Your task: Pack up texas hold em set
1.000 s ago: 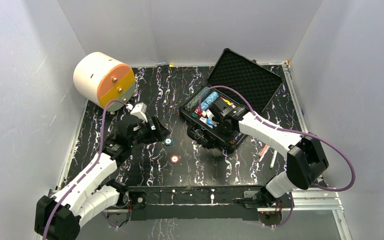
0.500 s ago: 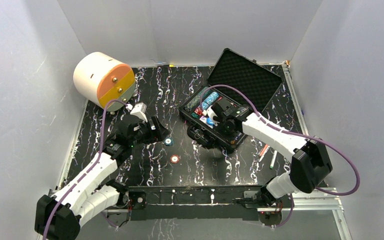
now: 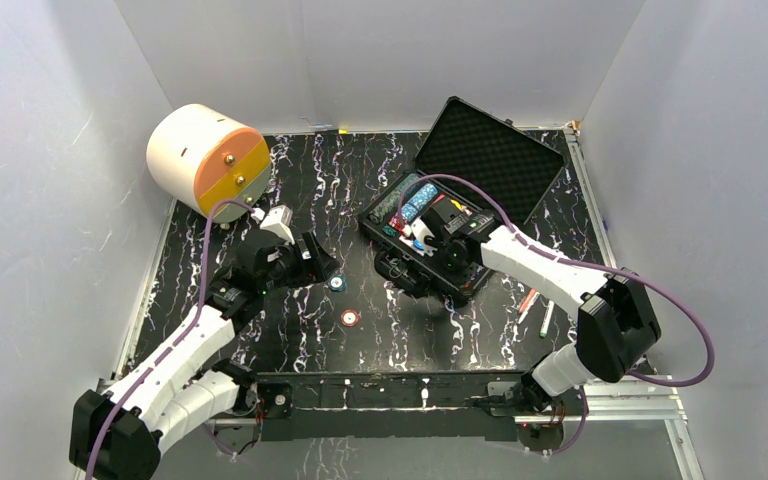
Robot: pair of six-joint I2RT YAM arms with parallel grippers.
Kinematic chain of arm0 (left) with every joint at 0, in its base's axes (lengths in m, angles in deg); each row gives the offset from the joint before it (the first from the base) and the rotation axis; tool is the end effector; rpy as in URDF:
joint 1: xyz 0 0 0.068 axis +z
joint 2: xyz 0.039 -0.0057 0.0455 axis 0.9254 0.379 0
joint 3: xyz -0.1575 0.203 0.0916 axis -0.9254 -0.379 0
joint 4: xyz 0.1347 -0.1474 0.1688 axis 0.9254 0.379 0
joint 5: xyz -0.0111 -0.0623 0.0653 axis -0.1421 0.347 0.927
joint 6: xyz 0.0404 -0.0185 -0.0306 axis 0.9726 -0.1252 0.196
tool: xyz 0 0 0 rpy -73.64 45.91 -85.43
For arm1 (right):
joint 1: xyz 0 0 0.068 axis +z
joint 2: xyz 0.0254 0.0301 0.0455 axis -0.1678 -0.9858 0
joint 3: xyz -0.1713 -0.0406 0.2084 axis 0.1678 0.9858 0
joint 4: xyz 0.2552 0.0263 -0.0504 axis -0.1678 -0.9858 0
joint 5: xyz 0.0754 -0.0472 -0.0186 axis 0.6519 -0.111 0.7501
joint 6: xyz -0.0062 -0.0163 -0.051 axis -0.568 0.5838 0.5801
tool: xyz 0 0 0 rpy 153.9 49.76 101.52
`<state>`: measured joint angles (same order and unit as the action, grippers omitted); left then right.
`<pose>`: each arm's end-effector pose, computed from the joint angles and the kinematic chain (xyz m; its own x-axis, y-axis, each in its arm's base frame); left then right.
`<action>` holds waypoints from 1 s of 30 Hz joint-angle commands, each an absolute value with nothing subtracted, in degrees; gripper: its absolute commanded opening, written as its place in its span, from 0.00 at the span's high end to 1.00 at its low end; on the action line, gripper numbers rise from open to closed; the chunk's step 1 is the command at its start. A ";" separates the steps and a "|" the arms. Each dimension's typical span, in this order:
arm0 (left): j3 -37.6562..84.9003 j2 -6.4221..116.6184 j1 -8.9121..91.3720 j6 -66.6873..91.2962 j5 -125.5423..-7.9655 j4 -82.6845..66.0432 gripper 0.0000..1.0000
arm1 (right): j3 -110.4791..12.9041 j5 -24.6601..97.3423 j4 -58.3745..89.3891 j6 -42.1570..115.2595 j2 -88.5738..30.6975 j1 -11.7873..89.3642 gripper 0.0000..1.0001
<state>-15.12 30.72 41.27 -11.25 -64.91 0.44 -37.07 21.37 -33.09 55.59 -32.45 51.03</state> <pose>0.1822 -0.0951 0.2568 -0.6081 -0.3361 -0.7192 0.2251 0.7958 -0.5622 0.2154 0.1837 0.2434 -0.5569 -0.7702 -0.3110 -0.7576 0.6245 -0.1899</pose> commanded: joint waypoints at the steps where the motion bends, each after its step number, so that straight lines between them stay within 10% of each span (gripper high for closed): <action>1: -15.27 29.50 41.19 -11.45 -64.73 0.16 0.26 | -37.15 19.29 -32.32 56.07 -32.23 50.88 1.00; 30: -15.35 29.68 41.19 -11.34 -64.30 1.12 0.26 | -37.77 8.28 -30.81 54.33 -34.35 50.80 1.00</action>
